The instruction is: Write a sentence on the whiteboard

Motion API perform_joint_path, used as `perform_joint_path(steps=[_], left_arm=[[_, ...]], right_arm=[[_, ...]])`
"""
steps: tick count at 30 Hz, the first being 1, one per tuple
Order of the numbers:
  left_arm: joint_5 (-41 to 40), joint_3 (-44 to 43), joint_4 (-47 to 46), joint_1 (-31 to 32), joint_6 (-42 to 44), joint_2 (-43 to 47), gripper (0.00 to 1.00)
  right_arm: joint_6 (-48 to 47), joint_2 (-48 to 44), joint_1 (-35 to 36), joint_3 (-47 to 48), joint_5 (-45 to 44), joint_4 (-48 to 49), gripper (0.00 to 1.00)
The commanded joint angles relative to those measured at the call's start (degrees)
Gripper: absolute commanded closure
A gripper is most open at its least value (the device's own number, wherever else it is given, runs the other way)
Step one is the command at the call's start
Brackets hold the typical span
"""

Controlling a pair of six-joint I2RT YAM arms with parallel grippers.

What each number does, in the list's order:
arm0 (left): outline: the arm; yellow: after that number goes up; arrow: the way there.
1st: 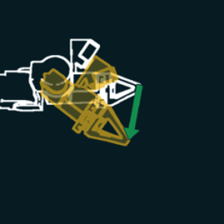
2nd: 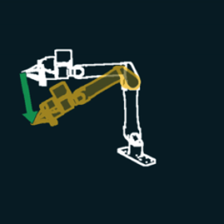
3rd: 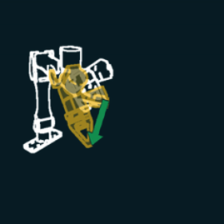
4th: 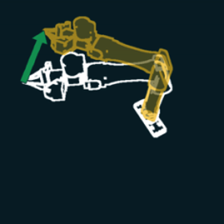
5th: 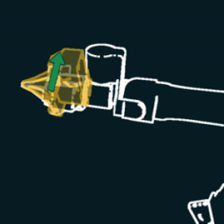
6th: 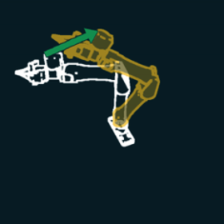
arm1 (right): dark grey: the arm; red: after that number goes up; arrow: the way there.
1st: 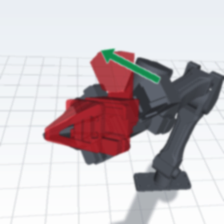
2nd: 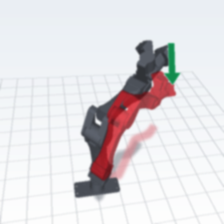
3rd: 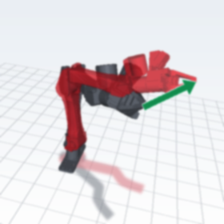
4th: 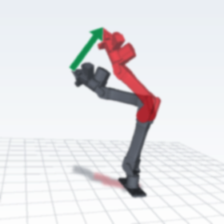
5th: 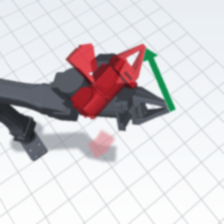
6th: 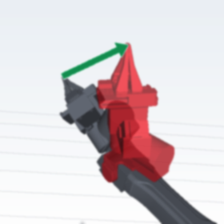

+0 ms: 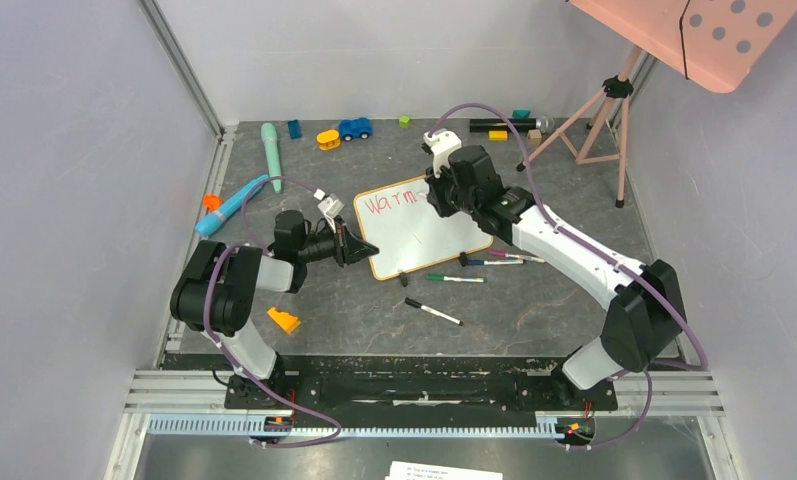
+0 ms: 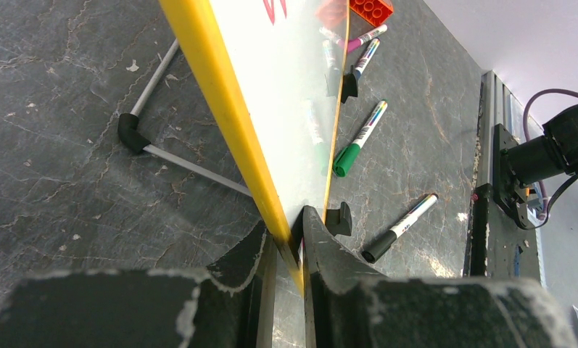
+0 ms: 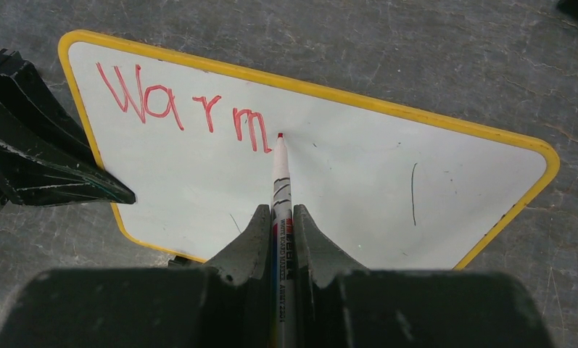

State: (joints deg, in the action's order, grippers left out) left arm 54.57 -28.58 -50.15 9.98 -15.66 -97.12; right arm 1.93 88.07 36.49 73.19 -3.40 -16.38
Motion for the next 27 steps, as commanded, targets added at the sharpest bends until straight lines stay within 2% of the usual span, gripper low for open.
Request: perform_joint_path(steps=[1,13,22,27], left_arm=[[-4.1,-0.8,-0.5,-0.3,3.2,0.0,0.92],[-4.2,-0.7,-0.5,-0.3,3.3,0.1,0.92],[-4.2,-0.7,-0.4,-0.3,3.3,0.0,0.92],[-4.2,-0.8,-0.4,-0.3,3.3,0.0,0.92]], right_arm=[[-0.1,0.6,-0.1,3.6,-0.1,2.5,1.00],[0.3,1.8,-0.2,3.3,-1.2,1.9,1.00],[1.1,1.2,-0.8,2.8,-5.5,0.5,1.00],[1.0,0.7,-1.3,2.5,-4.6,0.7,1.00]])
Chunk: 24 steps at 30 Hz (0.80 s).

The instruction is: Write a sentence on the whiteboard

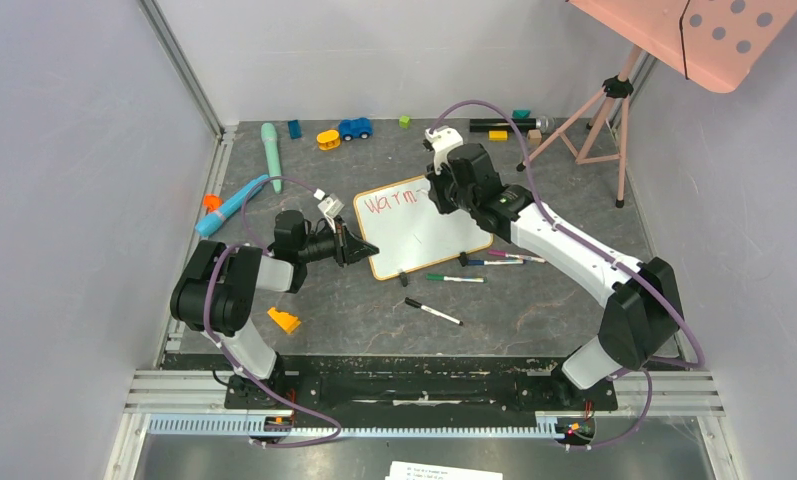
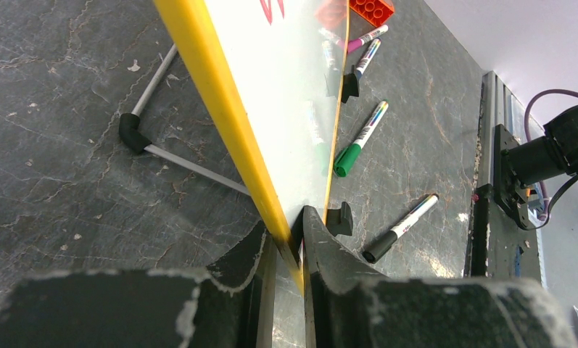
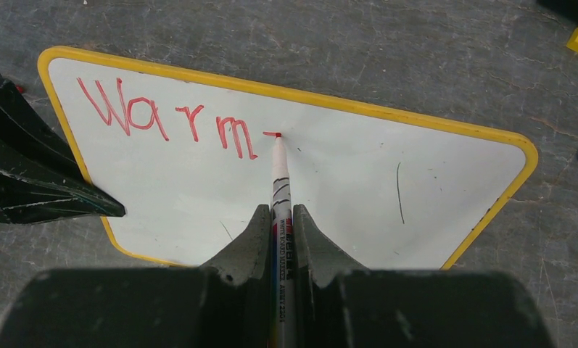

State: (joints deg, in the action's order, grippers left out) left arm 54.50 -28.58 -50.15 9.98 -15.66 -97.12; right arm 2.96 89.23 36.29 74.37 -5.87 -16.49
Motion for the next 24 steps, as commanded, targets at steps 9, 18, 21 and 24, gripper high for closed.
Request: perform_joint_path(steps=[9,18,21,24], left_arm=[[-4.1,-1.0,-0.1,-0.3,3.3,-0.2,0.92],[-4.3,-0.9,-0.2,-0.3,3.3,-0.1,0.92],[-4.3,-0.9,-0.2,-0.3,3.3,-0.1,0.92],[-4.3,-0.8,-0.2,-0.3,3.3,-0.1,0.92]], right_arm=[[-0.3,-3.5,-1.4,1.5,3.0,3.0,1.00],[0.2,-3.8,-1.4,0.9,5.1,3.7,1.00],[0.8,-3.0,-1.4,1.5,5.6,4.0,1.00],[1.3,-2.1,-1.4,1.9,5.7,4.0,1.00]])
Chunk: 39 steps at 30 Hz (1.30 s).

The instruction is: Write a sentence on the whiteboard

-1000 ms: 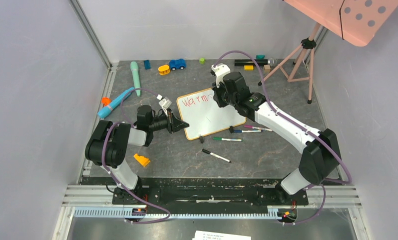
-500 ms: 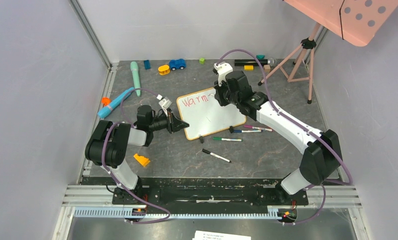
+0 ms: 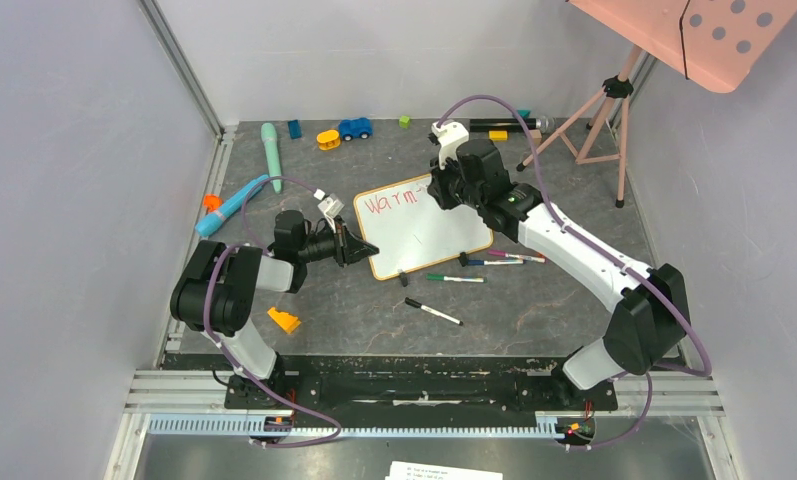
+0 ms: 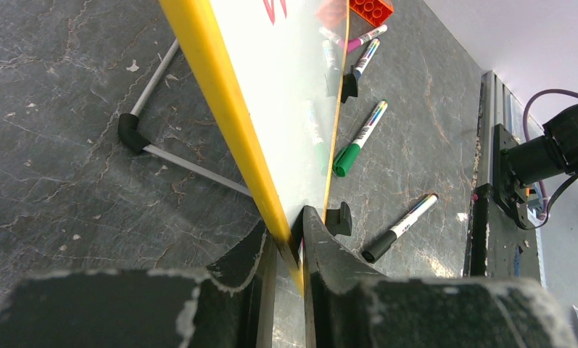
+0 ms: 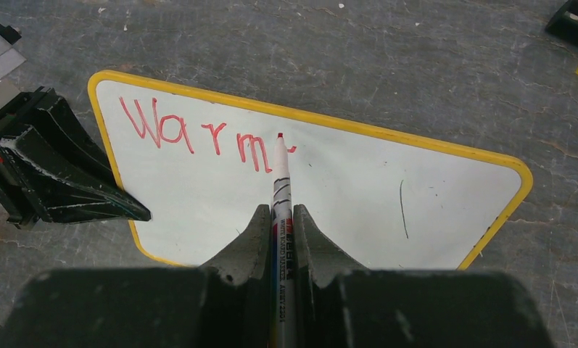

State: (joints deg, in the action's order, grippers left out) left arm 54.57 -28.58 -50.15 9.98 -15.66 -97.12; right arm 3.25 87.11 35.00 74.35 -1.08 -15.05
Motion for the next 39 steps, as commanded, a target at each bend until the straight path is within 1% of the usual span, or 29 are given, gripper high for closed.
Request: perform_joint_path(steps=[1,22,39], left_arm=[[-4.4,-0.8,-0.2,-0.3,3.2,-0.1,0.92],[-4.5,-0.9,-0.2,-0.3,3.2,0.0,0.92],[-4.3,-0.8,-0.2,-0.3,3.2,0.0,0.92]], right_arm=[[1.1,0.2,-0.1,1.9,0.8,2.7,1.00],[1.3,2.0,-0.2,0.1,-2.3,3.5,1.00],[2.4,-1.9,-0.3,-8.3,-1.0,3.5,1.00]])
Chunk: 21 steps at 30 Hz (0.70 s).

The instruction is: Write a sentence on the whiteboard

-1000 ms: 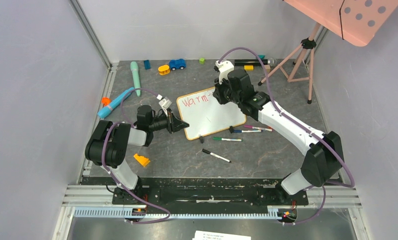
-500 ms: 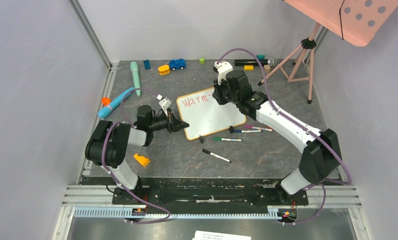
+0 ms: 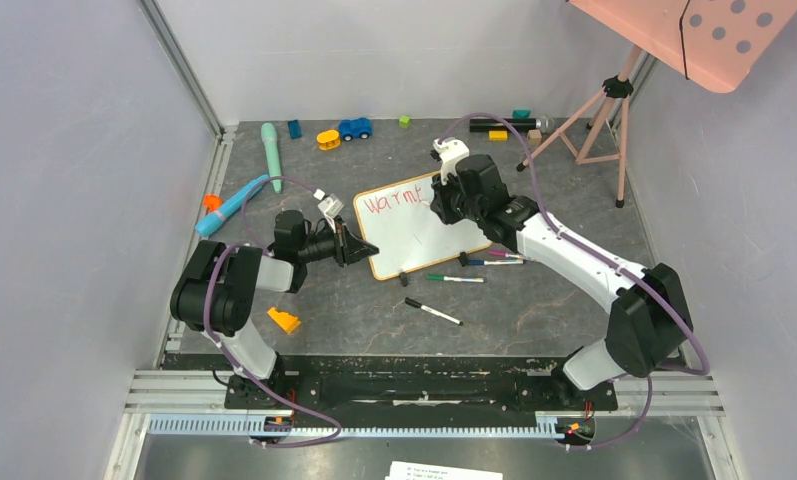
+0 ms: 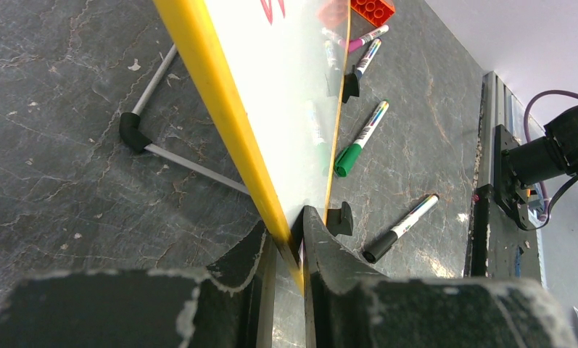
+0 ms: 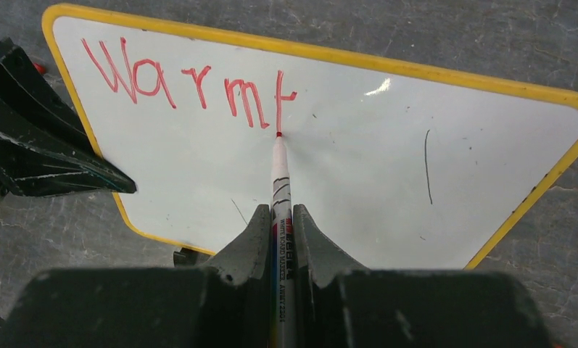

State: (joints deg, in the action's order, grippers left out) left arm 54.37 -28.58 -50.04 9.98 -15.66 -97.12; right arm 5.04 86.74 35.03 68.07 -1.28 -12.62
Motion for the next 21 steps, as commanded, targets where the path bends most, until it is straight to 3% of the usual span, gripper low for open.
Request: perform_joint_path(steps=[1,21], left_arm=[[-4.1,-0.8,-0.3,-0.3,3.1,-0.1,0.92],[-4.3,-0.7,-0.4,-0.3,3.2,-0.1,0.92]], right_arm=[[0.6,-1.7,-0.2,-2.3,-1.0,1.1,1.00],[0.3,1.0,-0.7,4.5,-3.5,-0.3,1.00]])
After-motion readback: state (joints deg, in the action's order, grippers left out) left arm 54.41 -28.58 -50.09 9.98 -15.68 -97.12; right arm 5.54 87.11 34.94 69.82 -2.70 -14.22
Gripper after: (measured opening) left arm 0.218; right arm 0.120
